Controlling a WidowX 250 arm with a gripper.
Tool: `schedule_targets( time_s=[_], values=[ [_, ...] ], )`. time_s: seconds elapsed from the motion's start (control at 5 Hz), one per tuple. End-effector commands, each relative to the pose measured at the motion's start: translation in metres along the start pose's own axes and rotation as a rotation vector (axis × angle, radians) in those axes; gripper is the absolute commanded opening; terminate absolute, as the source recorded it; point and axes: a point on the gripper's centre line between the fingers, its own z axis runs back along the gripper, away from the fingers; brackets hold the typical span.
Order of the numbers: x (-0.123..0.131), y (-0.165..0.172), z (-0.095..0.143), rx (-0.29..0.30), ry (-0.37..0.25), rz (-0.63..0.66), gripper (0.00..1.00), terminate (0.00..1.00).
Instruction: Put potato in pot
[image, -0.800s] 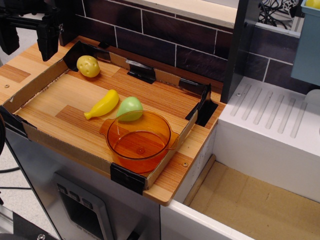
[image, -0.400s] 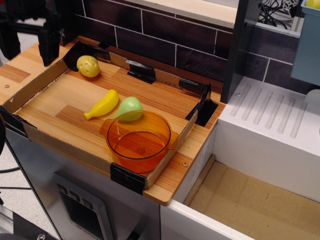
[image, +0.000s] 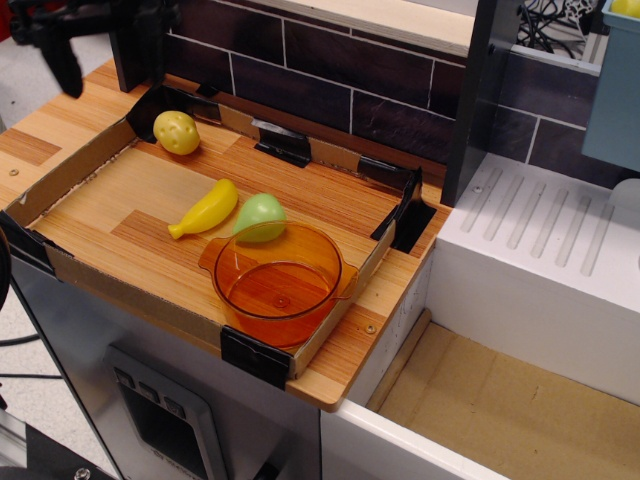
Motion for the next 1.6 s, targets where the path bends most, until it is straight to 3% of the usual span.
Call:
schedule_targets(
  time_s=[0.0,0.2,0.4,0.8,1.2,1.4],
  values=[
    [0.039,-0.016,0.008,-0.108,-0.193,0.111,1.00,0.00],
    [0.053,-0.021,-0.001,-0.136,-0.292,0.171,1.00,0.00],
    [0.060,-0.020,-0.013,-0.127,-0.324,0.199,1.00,0.00],
    [0.065,-0.018,-0.039,-0.075,-0.317,0.220,1.00,0.00],
    [0.079,-0.022,-0.066,-0.074,-0.256,0.258,1.00,0.00],
    [0.085,-0.023,-0.073,-0.085,-0.267,0.279,1.00,0.00]
  ],
)
